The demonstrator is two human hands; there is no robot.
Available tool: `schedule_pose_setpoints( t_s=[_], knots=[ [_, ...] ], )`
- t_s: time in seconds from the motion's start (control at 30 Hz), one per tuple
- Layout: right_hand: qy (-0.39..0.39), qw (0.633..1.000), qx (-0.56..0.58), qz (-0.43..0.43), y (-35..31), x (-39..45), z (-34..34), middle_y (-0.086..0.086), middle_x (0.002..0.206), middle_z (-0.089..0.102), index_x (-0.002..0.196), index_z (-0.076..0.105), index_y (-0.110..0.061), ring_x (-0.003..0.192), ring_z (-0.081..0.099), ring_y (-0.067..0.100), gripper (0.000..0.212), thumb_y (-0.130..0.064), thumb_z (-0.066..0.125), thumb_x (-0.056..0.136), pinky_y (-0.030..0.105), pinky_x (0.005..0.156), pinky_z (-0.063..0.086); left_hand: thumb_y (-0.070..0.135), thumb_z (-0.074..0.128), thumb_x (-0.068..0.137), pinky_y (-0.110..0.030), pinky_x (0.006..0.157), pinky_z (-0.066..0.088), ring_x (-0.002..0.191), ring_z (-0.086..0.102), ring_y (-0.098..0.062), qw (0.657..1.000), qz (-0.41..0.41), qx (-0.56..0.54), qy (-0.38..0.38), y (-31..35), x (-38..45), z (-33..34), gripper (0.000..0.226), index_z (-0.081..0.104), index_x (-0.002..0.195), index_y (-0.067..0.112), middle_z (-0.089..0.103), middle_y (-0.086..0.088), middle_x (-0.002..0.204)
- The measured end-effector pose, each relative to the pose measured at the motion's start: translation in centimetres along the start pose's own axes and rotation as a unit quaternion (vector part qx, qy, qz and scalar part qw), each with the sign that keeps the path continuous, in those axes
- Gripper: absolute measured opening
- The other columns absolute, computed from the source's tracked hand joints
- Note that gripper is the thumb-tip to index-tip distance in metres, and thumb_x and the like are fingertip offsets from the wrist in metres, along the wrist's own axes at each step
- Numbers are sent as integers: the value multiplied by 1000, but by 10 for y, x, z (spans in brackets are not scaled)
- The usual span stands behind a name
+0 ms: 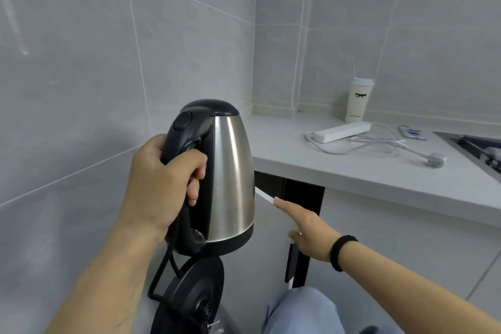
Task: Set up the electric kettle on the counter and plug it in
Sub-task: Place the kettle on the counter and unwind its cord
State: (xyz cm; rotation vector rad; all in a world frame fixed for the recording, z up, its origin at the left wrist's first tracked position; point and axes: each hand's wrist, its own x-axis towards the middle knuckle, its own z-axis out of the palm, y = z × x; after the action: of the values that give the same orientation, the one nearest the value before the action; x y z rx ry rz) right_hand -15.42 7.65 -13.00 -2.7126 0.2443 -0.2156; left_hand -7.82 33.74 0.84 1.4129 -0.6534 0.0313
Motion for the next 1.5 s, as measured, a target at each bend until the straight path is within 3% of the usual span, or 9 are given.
schedule_pose_setpoints(
  t_s=[0.1, 0.27, 0.4, 0.53, 0.67, 0.87, 1.07, 1.33, 1.5],
  knots=[
    [12, 999, -43, -3, 4, -1, -3, -5, 157, 18, 151, 16, -23, 143, 24, 16, 70, -2, 49, 93, 21, 113, 21, 15, 58, 64, -29, 42, 34, 42, 34, -21, 1000, -10, -5, 1, -1, 6, 7, 23, 49, 73, -4, 48, -21, 62],
    [71, 987, -137, -55, 22, 3, -15, -3, 150, 32, 144, 33, -19, 138, 30, 18, 62, -15, 59, 88, 26, 113, 29, 14, 58, 63, -28, 42, 34, 41, 35, -20, 1000, -8, -9, 3, 5, 17, 23, 24, 52, 77, -3, 48, -20, 63],
    [128, 967, -215, -50, 37, 10, -25, 7, 146, 39, 138, 43, -14, 139, 31, 31, 76, -35, 74, 72, 45, 117, 23, 14, 58, 64, -26, 40, 35, 41, 37, -18, 1000, -1, -10, -5, 8, 25, 34, 18, 53, 77, 2, 48, -19, 64],
    [138, 951, -271, 58, 43, 20, -39, 12, 159, 0, 150, 11, -13, 146, -6, 35, 109, -56, 70, 69, 50, 117, -8, 14, 57, 64, -28, 41, 35, 41, 36, -19, 1000, -2, -11, -14, 7, 33, 44, 19, 52, 78, 1, 48, -20, 64],
    [125, 944, -271, 140, 51, 26, -46, 11, 159, -9, 150, -9, -11, 145, -13, 36, 122, -63, 67, 70, 56, 115, -7, 14, 58, 63, -28, 41, 34, 41, 35, -20, 1000, -6, -9, -25, 3, 36, 53, 22, 51, 78, -2, 48, -20, 63],
    [131, 939, -285, 144, 64, 31, -45, 9, 155, 11, 150, 3, -9, 145, 6, 33, 108, -58, 62, 75, 56, 115, 1, 14, 58, 63, -29, 42, 34, 42, 35, -20, 999, -20, -3, -41, -6, 38, 63, 31, 47, 81, -9, 48, -21, 63],
    [188, 909, -346, 138, 79, 40, -32, 11, 125, 52, 127, 49, -6, 118, 49, 35, 90, -47, 82, 54, 60, 101, 34, 14, 58, 63, -29, 42, 35, 43, 36, -21, 998, -26, 7, -51, -9, 41, 68, 25, 49, 76, -5, 48, -23, 62],
    [219, 887, -378, 151, 82, 52, -32, 10, 91, 52, 104, 52, -5, 82, 52, 30, 75, -29, 89, 43, 52, 82, 41, 14, 58, 64, -29, 42, 35, 42, 36, -20, 998, -23, 14, -59, -3, 44, 71, 19, 49, 73, 0, 47, -28, 63],
    [221, 878, -392, 165, 81, 56, -32, 9, 83, 43, 98, 43, -7, 73, 44, 27, 70, -15, 84, 41, 45, 73, 36, 13, 59, 63, -28, 41, 36, 41, 35, -20, 998, -22, 18, -64, 2, 44, 70, 21, 49, 76, -2, 48, -22, 62]
  ],
)
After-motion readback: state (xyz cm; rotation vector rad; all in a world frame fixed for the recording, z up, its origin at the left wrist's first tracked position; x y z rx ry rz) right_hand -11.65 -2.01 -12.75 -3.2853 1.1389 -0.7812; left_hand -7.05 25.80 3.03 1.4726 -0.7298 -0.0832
